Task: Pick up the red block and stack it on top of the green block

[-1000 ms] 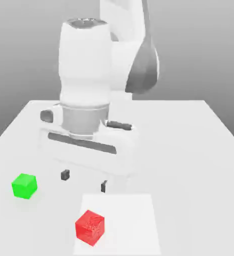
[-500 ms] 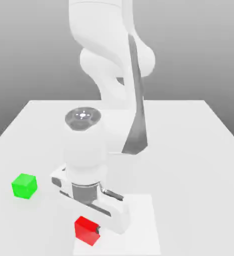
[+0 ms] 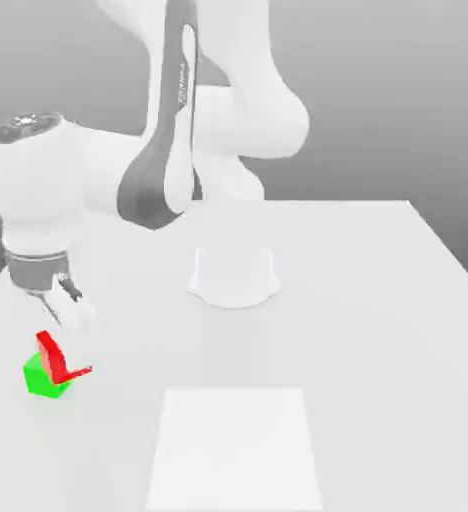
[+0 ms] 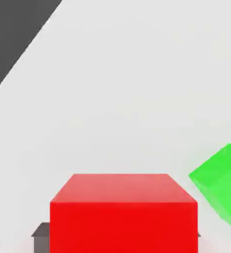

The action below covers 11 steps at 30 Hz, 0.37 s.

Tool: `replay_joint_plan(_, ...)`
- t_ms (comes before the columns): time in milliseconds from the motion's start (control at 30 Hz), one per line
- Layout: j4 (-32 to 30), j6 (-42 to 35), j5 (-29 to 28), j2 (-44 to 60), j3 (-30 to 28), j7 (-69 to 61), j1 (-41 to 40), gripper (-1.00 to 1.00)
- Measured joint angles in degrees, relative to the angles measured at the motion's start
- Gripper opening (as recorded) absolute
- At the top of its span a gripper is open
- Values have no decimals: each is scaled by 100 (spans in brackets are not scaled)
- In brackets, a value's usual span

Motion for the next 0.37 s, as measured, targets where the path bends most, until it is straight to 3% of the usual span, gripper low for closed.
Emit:
replay_joint_plan(100, -188, 94, 118, -93, -200, -45, -311, -100)
replay_joint_plan(267, -180, 971, 694, 813, -84, -449, -329, -100)
replay_joint_plan(300, -175, 1092, 777, 943, -38, -509, -360, 100)
replay_joint_plan(367, -175, 1092, 777, 943, -38, -509, -360, 100)
